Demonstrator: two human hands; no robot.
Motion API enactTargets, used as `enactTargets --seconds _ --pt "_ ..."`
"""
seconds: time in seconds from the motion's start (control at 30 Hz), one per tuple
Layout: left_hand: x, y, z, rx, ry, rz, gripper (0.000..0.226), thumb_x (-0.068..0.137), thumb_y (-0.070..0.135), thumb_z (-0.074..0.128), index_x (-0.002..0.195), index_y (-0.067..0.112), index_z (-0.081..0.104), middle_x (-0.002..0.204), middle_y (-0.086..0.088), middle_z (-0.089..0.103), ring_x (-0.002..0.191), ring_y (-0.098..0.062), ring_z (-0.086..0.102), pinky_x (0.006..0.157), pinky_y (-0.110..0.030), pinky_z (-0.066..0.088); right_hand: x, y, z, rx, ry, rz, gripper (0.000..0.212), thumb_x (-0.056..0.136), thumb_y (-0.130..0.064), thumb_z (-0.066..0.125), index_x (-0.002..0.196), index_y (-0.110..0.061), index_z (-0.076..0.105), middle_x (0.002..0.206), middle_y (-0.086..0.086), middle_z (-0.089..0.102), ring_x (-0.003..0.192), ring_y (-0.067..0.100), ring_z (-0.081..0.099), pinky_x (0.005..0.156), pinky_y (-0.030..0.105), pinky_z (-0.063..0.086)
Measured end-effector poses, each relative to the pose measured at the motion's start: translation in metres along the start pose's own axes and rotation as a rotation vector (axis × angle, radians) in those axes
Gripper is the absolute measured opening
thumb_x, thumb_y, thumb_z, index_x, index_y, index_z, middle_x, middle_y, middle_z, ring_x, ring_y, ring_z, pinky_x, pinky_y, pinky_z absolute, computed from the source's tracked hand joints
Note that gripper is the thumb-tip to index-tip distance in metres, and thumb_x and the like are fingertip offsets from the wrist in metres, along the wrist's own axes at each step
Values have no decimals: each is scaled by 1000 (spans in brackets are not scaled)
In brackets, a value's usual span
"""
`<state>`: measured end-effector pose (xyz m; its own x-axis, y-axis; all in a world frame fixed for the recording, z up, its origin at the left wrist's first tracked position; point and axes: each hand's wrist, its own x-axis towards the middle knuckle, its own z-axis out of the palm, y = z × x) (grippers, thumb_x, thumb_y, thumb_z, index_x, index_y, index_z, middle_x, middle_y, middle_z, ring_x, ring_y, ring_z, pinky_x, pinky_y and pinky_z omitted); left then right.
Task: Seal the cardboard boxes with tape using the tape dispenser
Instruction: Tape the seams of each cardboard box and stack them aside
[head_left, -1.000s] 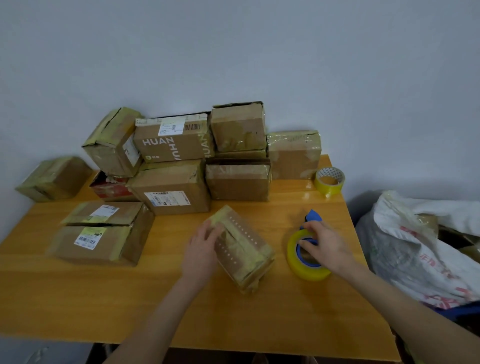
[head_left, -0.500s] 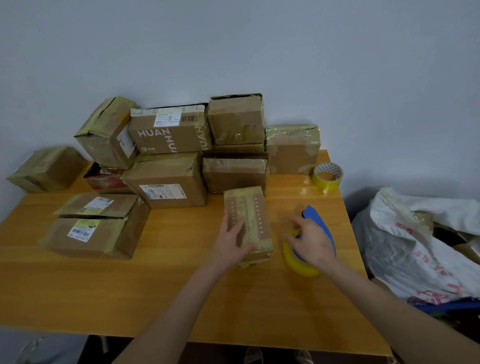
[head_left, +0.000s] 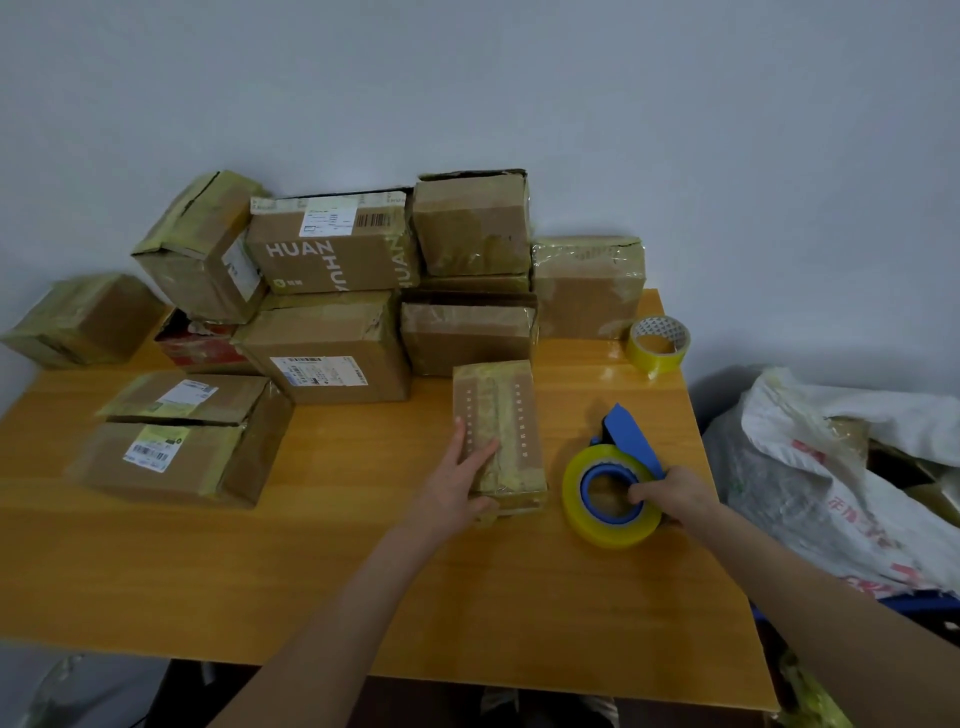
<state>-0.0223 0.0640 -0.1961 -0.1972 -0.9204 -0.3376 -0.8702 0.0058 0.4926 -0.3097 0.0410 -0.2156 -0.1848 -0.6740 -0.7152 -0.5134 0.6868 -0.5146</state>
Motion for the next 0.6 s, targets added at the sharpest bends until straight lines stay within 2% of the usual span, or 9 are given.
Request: enactTargets --seconds 0.1,0.17,0.23,0.3,0.47,0.6 --pt "2 4 -4 -18 9 29 80 84 20 72 147 36 26 159 6 -19 146 -20 16 114 -42 33 0 -13 -1 -5 24 -30 35 77 -5 73 67 -11 40 58 5 34 49 18 34 47 29 27" --pt "2 6 -7 -33 7 33 78 83 19 72 145 34 28 160 6 -15 146 -20 18 113 -42 35 1 -21 -1 3 -1 -53 35 77 -7 74 64 -11 42 55 4 37 46 16 35 45 27 26" --pt "3 6 -7 -26 10 50 76 83 19 72 144 32 30 160 6 -14 145 -21 21 111 -39 38 -4 -31 -1 85 -78 -47 26 79 -18 76 82 -6 54 72 8 56 60 20 52 51 29 37" --pt "3 4 -6 -28 11 64 73 83 19 72 143 32 31 160 6 -16 145 -21 21 110 -38 39 -9 -37 -2 190 -142 -12 38 81 -28 76 105 -7 56 95 11 63 78 24 61 59 32 46" --pt "3 1 -4 -40 12 64 73 84 20 71 144 31 30 159 6 -18 145 -21 19 112 -37 36 -15 -28 -6 304 -211 15 44 77 -24 79 112 -6 61 104 16 68 93 32 66 79 44 56" --pt "1 -2 0 -83 15 67 75 84 20 71 145 32 30 159 8 -19 146 -21 17 113 -41 34 -25 -28 -19 262 -206 -118 57 69 -18 86 117 -7 58 107 15 67 91 30 65 74 40 54"
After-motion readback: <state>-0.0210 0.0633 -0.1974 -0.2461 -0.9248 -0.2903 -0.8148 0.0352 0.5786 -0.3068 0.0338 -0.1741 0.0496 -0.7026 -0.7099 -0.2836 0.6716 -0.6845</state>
